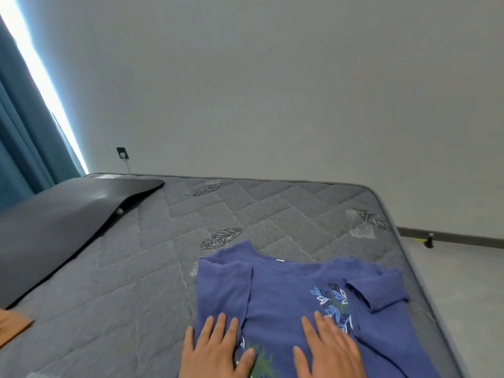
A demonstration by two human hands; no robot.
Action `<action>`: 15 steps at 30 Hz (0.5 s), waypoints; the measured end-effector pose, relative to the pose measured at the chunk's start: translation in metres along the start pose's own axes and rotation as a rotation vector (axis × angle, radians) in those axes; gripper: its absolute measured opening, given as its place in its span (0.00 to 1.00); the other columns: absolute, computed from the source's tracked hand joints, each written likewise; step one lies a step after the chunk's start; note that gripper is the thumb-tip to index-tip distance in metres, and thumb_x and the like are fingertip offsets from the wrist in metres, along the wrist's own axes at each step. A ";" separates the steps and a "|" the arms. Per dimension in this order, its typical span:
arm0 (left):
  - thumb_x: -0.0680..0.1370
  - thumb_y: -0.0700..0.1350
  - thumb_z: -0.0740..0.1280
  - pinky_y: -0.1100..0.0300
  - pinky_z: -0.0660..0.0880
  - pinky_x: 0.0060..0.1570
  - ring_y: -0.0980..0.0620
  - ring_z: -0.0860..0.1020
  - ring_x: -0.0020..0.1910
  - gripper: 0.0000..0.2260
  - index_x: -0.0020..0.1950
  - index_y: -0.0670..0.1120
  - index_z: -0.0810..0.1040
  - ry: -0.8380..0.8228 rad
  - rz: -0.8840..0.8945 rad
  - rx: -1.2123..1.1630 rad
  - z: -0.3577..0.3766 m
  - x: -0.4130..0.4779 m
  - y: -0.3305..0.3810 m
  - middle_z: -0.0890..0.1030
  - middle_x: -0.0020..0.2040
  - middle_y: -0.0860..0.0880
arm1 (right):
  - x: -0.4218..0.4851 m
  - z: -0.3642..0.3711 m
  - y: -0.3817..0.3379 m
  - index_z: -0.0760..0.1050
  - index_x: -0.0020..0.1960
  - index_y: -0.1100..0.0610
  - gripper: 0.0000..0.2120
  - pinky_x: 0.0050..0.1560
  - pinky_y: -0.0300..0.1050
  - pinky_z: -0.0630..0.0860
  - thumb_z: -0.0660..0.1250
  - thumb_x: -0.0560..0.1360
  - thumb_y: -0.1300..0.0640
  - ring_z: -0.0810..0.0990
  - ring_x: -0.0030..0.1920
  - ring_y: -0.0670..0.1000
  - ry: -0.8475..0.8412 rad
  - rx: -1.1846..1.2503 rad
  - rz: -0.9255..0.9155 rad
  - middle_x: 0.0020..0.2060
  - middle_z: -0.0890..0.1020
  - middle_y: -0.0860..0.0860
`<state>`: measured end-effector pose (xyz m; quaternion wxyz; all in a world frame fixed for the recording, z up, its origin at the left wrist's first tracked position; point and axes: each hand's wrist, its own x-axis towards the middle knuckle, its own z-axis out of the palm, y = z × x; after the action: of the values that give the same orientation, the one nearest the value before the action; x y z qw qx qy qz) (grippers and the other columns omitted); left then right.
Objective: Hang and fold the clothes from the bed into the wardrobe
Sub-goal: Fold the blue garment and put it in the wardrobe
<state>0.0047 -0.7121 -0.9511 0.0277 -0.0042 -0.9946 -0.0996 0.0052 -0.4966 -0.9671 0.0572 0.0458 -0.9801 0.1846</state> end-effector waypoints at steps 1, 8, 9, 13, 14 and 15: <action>0.68 0.67 0.57 0.47 0.64 0.61 0.56 0.80 0.55 0.18 0.49 0.66 0.80 0.004 -0.033 0.007 -0.010 0.005 0.005 0.81 0.55 0.63 | -0.003 -0.001 0.001 0.86 0.46 0.54 0.37 0.50 0.44 0.64 0.41 0.76 0.37 0.86 0.46 0.55 -0.022 -0.013 0.015 0.47 0.86 0.55; 0.75 0.48 0.67 0.47 0.64 0.69 0.40 0.67 0.71 0.23 0.70 0.45 0.73 0.349 -0.061 -0.283 -0.039 0.122 -0.009 0.71 0.71 0.41 | 0.032 -0.050 0.031 0.80 0.38 0.38 0.15 0.47 0.20 0.67 0.69 0.73 0.59 0.82 0.43 0.44 0.358 0.467 0.061 0.36 0.81 0.32; 0.77 0.46 0.67 0.49 0.58 0.73 0.42 0.61 0.75 0.25 0.74 0.45 0.68 0.297 -0.046 -0.290 -0.035 0.143 -0.010 0.65 0.75 0.42 | 0.048 -0.064 0.048 0.81 0.41 0.43 0.13 0.49 0.25 0.69 0.66 0.74 0.60 0.81 0.47 0.47 0.400 0.408 0.075 0.39 0.82 0.35; 0.79 0.59 0.52 0.50 0.65 0.68 0.47 0.68 0.70 0.25 0.72 0.48 0.67 0.138 0.026 -0.074 0.013 0.187 -0.018 0.71 0.71 0.49 | 0.115 -0.077 0.128 0.67 0.71 0.55 0.29 0.66 0.53 0.67 0.62 0.76 0.42 0.70 0.68 0.58 0.206 -0.135 0.244 0.69 0.71 0.54; 0.79 0.60 0.51 0.50 0.67 0.63 0.47 0.71 0.67 0.25 0.70 0.49 0.69 0.150 0.028 0.034 0.021 0.193 -0.018 0.74 0.67 0.49 | 0.126 -0.069 0.137 0.63 0.74 0.54 0.34 0.66 0.52 0.67 0.60 0.75 0.35 0.68 0.70 0.57 0.098 -0.207 0.283 0.71 0.69 0.53; 0.79 0.60 0.52 0.49 0.67 0.60 0.46 0.72 0.64 0.22 0.67 0.50 0.70 0.168 0.028 0.094 0.026 0.199 -0.019 0.75 0.63 0.49 | 0.133 -0.060 0.142 0.61 0.74 0.52 0.37 0.65 0.51 0.67 0.57 0.73 0.31 0.68 0.69 0.56 0.037 -0.291 0.298 0.70 0.70 0.52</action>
<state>-0.1957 -0.7253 -0.9689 0.1125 -0.0083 -0.9922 -0.0525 -0.1365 -0.3522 -0.9446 0.0534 -0.1121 -0.9911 0.0481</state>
